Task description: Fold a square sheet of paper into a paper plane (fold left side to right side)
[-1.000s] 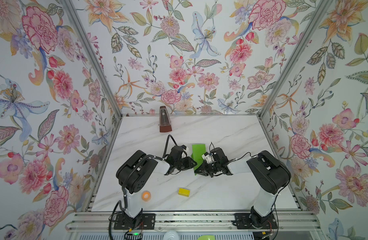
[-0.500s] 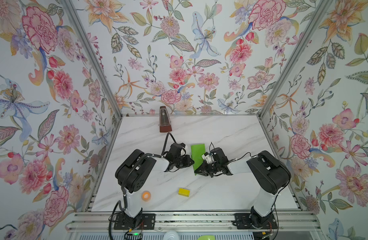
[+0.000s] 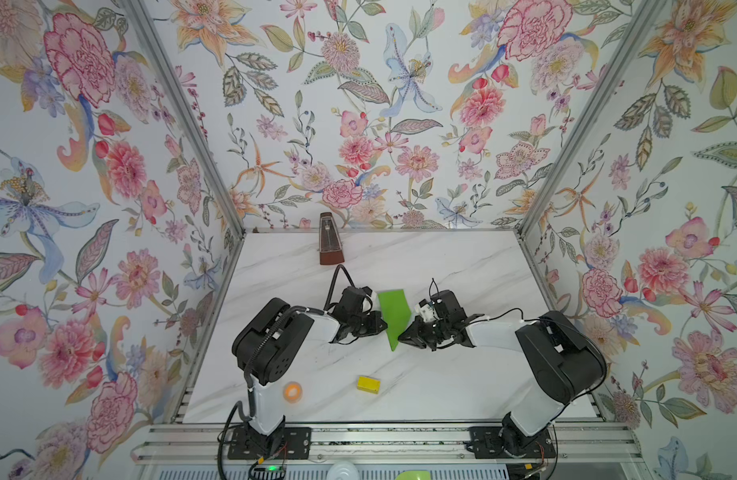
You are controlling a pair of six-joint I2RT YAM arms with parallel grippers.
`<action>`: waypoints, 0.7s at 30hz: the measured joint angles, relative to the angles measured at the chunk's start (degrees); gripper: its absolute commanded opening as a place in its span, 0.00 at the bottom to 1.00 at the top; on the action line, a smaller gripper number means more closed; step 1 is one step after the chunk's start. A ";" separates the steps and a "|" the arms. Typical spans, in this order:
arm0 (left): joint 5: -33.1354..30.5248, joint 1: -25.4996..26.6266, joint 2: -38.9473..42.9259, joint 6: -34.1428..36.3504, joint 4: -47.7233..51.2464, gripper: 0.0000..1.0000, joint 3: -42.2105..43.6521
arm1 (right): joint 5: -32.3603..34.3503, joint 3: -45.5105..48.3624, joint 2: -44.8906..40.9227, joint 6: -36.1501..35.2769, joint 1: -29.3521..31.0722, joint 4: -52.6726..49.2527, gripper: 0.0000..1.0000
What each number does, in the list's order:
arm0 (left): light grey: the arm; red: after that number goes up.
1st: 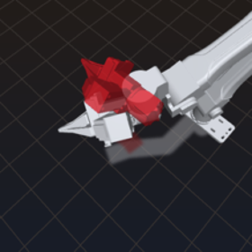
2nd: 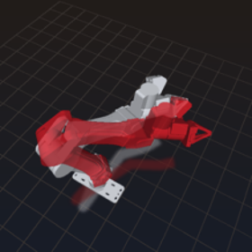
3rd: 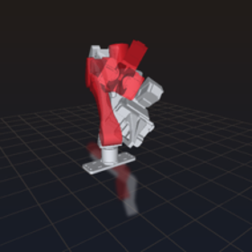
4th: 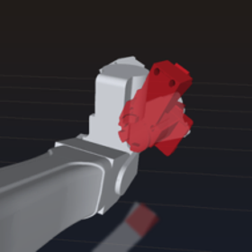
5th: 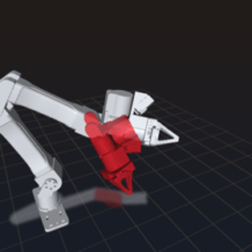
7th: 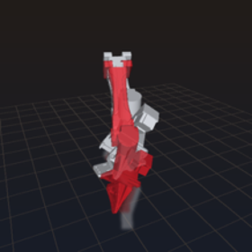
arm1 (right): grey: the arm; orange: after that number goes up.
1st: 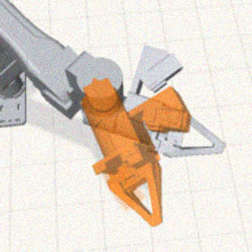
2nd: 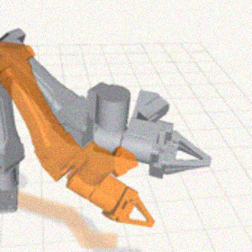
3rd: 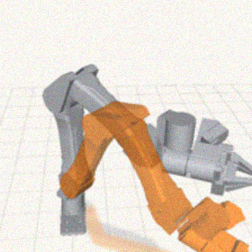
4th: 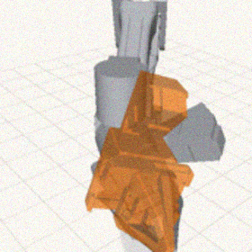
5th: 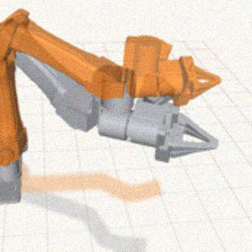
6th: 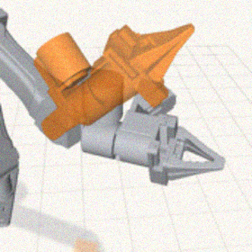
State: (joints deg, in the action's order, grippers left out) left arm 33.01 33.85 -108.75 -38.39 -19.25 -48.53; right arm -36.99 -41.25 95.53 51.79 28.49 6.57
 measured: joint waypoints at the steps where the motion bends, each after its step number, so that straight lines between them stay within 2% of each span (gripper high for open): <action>1: 0.11 0.24 0.00 0.04 -0.04 0.03 0.00 | 0.15 0.00 -0.61 -0.35 -1.05 -0.22 0.20; 5: 1.49 1.03 -0.15 0.00 -0.66 0.04 0.42 | 0.09 0.50 -0.81 -1.07 -4.61 -0.39 0.26; 12: 4.42 3.23 -0.55 0.02 -2.45 0.04 1.38 | -2.45 2.71 1.55 -1.01 -7.10 2.23 0.28; 17: 5.62 3.58 -0.68 0.04 -2.45 0.03 1.51 | -3.15 2.84 2.47 -1.03 -8.48 2.82 0.24; 21: 5.79 3.58 -0.68 0.11 -2.40 0.03 1.53 | -3.10 3.72 2.47 -1.01 -9.53 3.54 0.15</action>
State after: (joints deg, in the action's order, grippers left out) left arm 38.81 37.43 -109.43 -38.28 -21.65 -47.00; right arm -40.10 -37.54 98.00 50.78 18.96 10.11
